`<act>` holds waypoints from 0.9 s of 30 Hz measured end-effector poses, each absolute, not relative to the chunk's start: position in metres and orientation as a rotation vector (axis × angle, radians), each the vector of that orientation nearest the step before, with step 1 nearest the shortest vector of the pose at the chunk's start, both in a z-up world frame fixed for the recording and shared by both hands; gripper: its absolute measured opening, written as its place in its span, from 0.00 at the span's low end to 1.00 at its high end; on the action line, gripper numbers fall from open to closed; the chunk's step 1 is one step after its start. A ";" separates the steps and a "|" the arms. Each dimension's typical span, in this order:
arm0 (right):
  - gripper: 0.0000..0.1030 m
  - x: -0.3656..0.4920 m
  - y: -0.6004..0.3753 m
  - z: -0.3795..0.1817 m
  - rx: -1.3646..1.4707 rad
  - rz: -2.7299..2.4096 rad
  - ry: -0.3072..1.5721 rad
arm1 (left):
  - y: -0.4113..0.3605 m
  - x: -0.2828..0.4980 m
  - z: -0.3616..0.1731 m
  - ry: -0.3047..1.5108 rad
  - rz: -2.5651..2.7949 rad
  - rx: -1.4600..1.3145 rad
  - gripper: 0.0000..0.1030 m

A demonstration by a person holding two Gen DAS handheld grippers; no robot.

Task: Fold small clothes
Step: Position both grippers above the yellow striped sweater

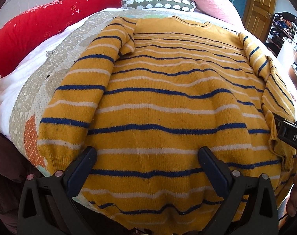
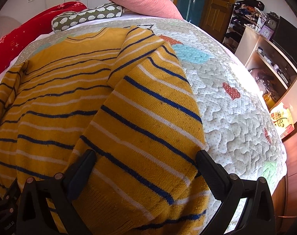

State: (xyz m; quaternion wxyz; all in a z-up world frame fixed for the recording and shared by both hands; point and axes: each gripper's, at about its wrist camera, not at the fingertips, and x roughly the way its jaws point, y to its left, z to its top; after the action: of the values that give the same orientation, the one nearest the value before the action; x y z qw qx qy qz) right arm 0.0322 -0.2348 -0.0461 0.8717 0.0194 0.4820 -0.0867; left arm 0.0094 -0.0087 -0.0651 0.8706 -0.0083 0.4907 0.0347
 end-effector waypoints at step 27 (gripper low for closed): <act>0.99 0.027 -0.237 -0.049 0.054 -0.153 0.974 | -0.013 0.005 -0.068 1.048 0.113 -0.032 1.00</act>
State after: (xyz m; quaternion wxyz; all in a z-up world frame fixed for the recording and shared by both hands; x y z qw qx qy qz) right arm 0.0269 -0.2368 -0.0491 0.8806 0.0261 0.4674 -0.0734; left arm 0.0049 -0.0128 -0.0679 0.8642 -0.0155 0.5000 0.0541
